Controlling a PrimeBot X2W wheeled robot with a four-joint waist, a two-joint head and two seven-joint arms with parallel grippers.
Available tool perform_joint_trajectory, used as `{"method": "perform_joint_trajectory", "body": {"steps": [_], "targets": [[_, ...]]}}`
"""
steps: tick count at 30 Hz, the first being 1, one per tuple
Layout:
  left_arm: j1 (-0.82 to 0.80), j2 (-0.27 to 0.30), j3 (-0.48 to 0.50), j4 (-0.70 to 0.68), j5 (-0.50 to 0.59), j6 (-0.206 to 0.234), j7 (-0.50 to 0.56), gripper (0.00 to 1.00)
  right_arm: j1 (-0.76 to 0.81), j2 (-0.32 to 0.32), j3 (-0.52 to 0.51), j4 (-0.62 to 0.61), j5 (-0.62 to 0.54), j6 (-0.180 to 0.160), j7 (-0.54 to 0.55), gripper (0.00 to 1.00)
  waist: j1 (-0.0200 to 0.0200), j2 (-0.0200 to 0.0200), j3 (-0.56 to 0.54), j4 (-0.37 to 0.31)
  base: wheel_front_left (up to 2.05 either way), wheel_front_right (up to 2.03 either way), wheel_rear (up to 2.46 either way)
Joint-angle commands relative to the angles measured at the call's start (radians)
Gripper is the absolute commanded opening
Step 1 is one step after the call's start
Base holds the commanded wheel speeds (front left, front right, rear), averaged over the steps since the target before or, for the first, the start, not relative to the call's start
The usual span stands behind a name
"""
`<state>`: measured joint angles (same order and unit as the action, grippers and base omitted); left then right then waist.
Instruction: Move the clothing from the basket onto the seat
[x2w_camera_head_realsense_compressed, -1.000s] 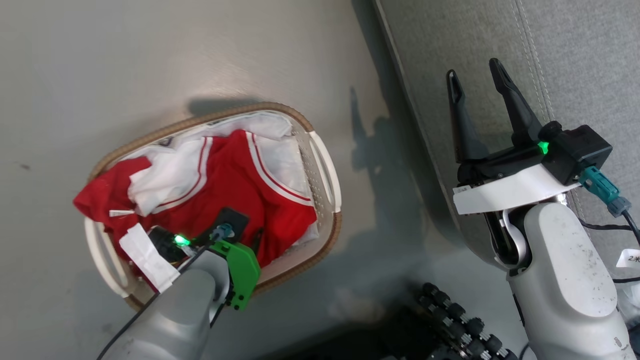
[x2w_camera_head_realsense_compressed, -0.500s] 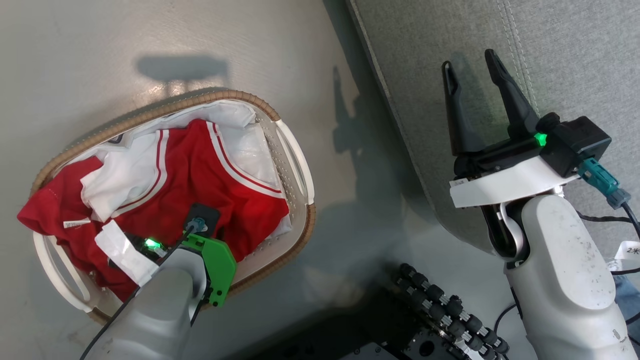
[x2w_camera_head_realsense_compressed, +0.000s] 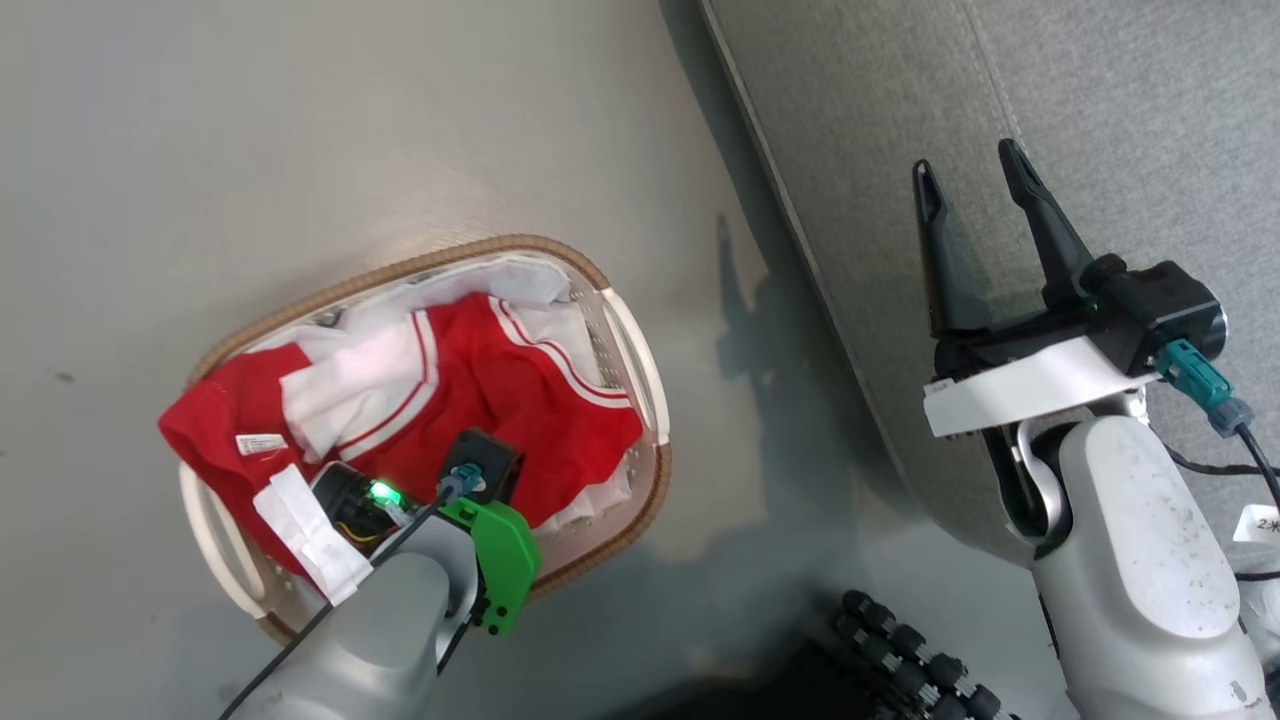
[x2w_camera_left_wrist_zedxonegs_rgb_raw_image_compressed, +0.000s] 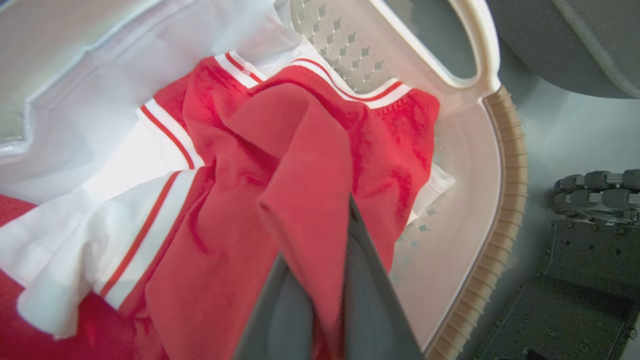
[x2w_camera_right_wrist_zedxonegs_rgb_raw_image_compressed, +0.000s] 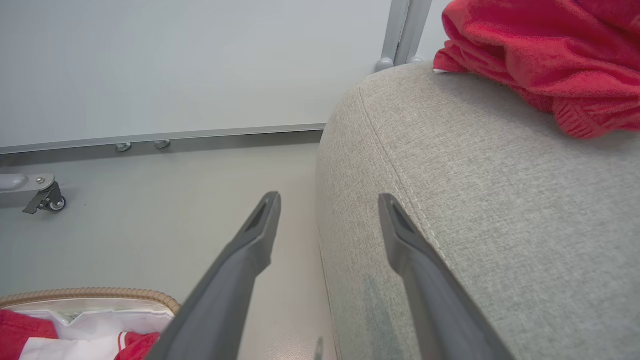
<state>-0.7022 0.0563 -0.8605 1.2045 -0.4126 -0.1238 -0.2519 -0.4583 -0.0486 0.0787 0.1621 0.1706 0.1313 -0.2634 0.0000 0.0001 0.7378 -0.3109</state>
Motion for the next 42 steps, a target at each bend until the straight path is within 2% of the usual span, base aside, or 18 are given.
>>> {"method": "perform_joint_trajectory", "body": {"steps": [1, 11, 22, 32, 42], "targets": [[0.017, -0.003, -0.004, -0.019, -0.002, -0.005, -0.008, 0.0, 0.027, -0.004, -0.012, 0.008, -0.015, -0.001, -0.002, 1.0, 0.0, -0.0001, -0.111, 0.072, 0.0, 0.0, 0.0], [0.091, -0.006, 0.002, -0.209, -0.019, -0.008, -0.014, 0.0, 0.135, -0.004, -0.065, 0.049, -0.089, -0.001, -0.002, 1.0, 0.0, -0.0001, -0.351, 0.169, 0.0, 0.0, 0.0], [0.049, 0.06, 0.001, -0.426, 0.028, -0.008, -0.014, 0.0, 0.267, -0.004, -0.098, 0.08, -0.135, -0.001, -0.002, 1.0, 0.0, -0.0001, -0.59, 0.248, 0.0, 0.0, 0.0], [-0.096, 0.123, -0.078, -0.569, 0.009, -0.008, -0.013, 0.0, 0.33, -0.004, -0.079, 0.097, -0.142, -0.001, -0.002, 1.0, 0.0, -0.0001, -0.724, 0.272, 0.0, 0.0, 0.0], [-0.275, 0.155, -0.108, -0.616, -0.041, -0.008, -0.013, 0.0, 0.303, -0.003, -0.01, 0.107, -0.137, -0.001, -0.002, 1.0, 0.0, -0.0001, -0.754, 0.27, 0.0, 0.0, 0.0]]}}
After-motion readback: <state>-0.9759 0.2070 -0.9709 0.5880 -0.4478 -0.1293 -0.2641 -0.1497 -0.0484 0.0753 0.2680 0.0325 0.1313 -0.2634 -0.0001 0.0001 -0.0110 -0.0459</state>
